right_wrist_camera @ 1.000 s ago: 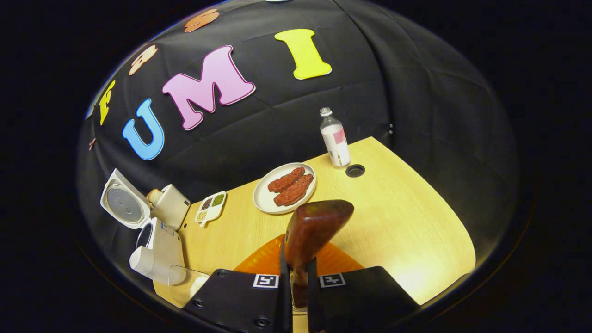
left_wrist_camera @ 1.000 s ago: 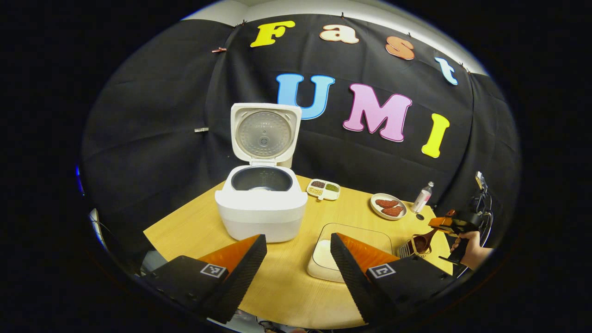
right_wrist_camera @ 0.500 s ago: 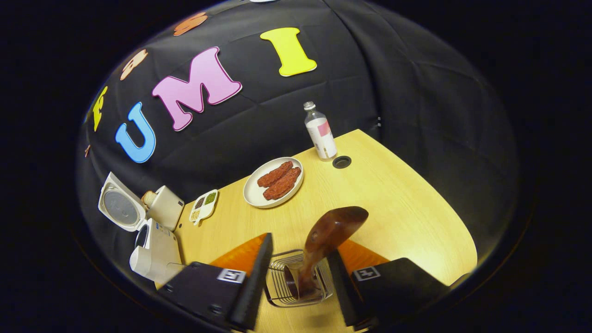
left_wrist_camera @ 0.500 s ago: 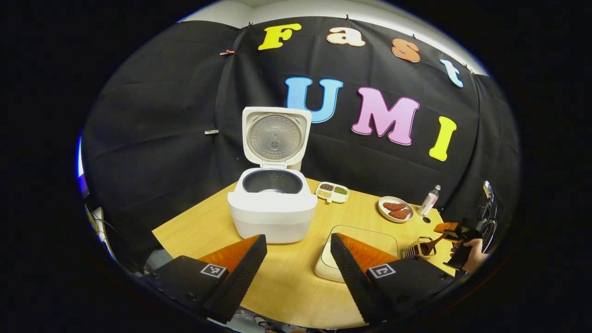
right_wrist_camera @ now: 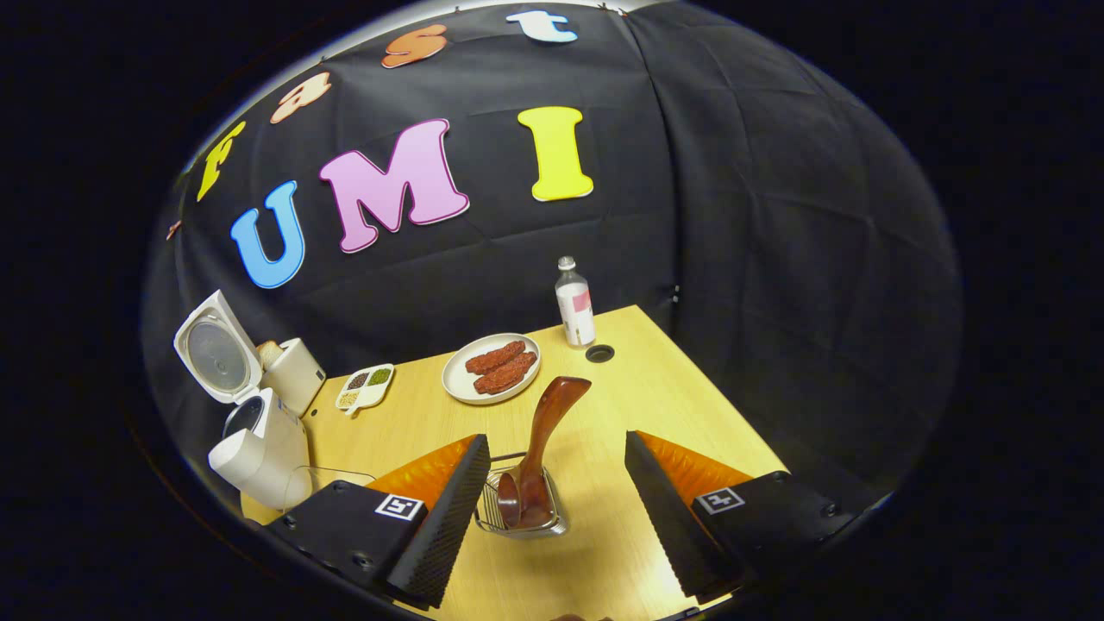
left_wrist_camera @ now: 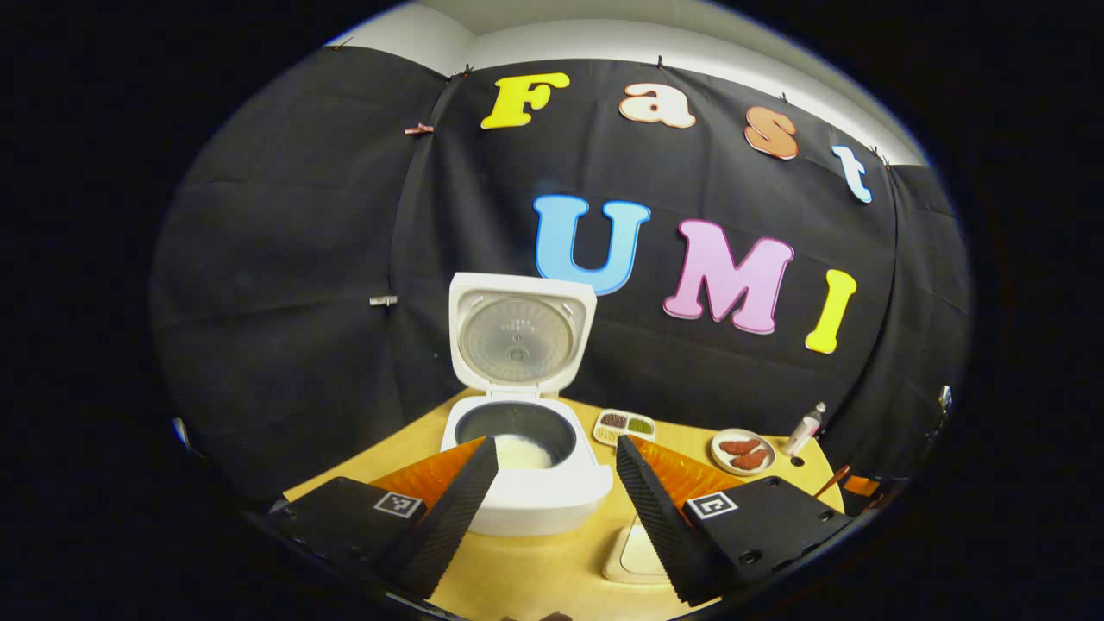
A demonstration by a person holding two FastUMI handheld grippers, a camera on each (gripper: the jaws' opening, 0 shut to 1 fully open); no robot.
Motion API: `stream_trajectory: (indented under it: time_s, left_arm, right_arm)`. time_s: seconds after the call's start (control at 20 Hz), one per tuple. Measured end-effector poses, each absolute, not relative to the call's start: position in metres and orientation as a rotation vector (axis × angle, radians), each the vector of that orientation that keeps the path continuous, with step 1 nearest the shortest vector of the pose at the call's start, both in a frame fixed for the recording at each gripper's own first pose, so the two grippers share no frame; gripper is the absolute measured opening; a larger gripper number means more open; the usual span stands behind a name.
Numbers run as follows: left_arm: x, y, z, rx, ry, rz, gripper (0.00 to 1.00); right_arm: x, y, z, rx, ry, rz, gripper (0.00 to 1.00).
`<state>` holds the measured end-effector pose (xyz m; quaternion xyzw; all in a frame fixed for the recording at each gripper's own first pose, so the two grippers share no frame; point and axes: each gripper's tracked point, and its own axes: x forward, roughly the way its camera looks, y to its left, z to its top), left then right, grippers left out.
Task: Close the left gripper, press the button to open the rice cooker; take a wooden spoon from the chopstick holder with the right hand, scoop a spoonful of rice and pour it into the rice cooker, then put the wooden spoon back into the chopstick holder.
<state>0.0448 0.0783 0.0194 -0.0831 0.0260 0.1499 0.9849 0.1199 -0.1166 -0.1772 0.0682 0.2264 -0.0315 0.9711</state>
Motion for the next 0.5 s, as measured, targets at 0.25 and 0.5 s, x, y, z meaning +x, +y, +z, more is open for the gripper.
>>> stream_trajectory:
  time_s: [0.25,0.5]
  left_arm:
    - [0.088,0.129,0.095,-0.080,-0.037,0.298,0.95]
    - [0.151,0.162,0.154,-0.116,-0.081,0.208,0.95]
  right_arm:
    - [0.088,-0.102,-0.141,0.064,0.384,-0.073,0.99]
    - [0.063,-0.072,-0.112,0.078,0.333,-0.053,0.98]
